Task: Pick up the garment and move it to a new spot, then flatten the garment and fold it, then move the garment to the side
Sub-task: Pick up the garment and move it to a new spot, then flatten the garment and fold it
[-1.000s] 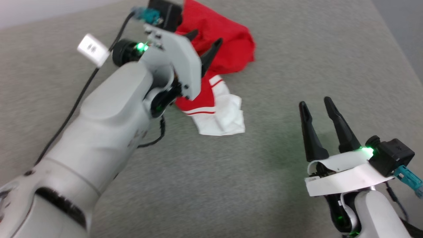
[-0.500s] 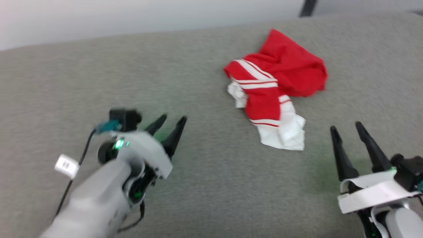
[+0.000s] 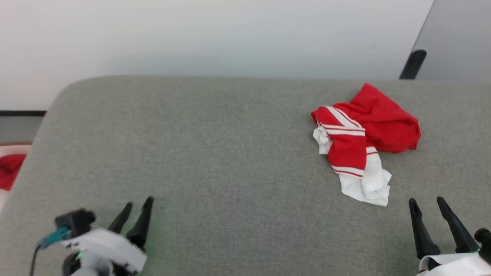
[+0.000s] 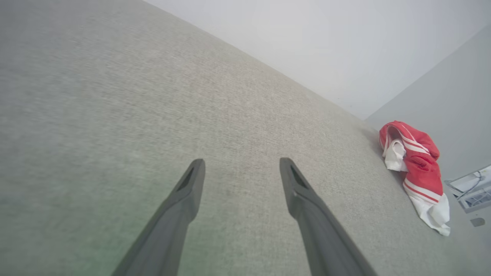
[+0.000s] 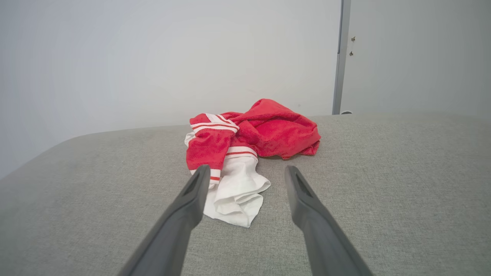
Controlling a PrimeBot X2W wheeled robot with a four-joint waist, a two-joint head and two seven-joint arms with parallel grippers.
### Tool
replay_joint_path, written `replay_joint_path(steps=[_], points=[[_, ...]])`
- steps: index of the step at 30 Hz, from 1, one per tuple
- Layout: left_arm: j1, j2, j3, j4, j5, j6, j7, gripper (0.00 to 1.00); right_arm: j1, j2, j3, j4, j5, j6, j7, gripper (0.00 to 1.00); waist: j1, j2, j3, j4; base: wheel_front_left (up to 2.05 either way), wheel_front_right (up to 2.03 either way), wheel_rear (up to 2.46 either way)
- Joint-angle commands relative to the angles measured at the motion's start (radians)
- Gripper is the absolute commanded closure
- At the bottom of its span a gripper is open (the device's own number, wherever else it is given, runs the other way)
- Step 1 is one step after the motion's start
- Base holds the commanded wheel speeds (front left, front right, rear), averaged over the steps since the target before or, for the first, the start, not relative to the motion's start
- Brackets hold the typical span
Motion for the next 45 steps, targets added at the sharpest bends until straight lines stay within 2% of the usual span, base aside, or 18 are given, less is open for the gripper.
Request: replay_joint_path(steps=[1,4,10,12,15,20,25,35,45], points=[[0.035,0.003,0.024,-0.022,0.029,0.007,0.0,0.0,0.015,-0.002,-0.005,-0.002,0.006,-0.001,0.0,0.0,0.0,0.0,-0.05,0.033,0.0,0.0,0.0],[0.12,0.014,0.112,-0.105,0.136,0.044,0.0,0.0,0.035,-0.006,-0.018,-0.001,0.006,-0.001,0.0,0.0,0.0,0.0,-0.069,0.027,0.0,0.0,0.0],[0.268,0.018,0.255,-0.28,0.449,0.127,0.0,0.0,0.015,-0.004,-0.035,-0.016,0.007,-0.001,0.0,0.0,0.0,0.0,-0.092,-0.001,0.0,0.0,0.0],[0.298,0.009,0.287,-0.317,0.541,0.163,0.0,0.0,0.006,-0.002,-0.037,-0.019,0.01,-0.001,0.0,0.0,0.0,0.0,-0.095,-0.008,0.0,0.0,0.0],[0.34,-0.024,0.351,-0.371,0.611,0.179,0.0,0.0,-0.003,-0.004,-0.035,-0.017,0.01,-0.001,0.0,0.0,0.0,0.0,-0.098,-0.016,0.0,0.0,0.0],[0.401,-0.088,0.455,-0.461,0.697,0.157,0.0,0.0,-0.016,-0.002,-0.033,-0.026,0.02,-0.001,0.0,0.0,0.0,0.0,-0.1,-0.031,0.0,0.0,0.0],[0.447,-0.145,0.523,-0.498,0.752,0.117,0.0,0.0,-0.008,0.01,-0.043,-0.022,0.022,-0.001,0.0,0.0,0.0,0.0,-0.096,-0.037,0.0,0.0,0.0],[0.46,-0.229,0.565,-0.462,0.834,0.063,0.0,0.0,0.0,0.033,-0.041,0.004,-0.014,-0.001,0.0,0.0,0.0,0.0,-0.083,-0.037,0.0,0.0,0.0],[0.449,-0.264,0.585,-0.451,0.867,0.031,0.0,0.0,-0.01,0.034,-0.034,0.006,-0.016,-0.001,0.0,0.0,0.0,0.0,-0.077,-0.037,0.0,0.0,0.0]])
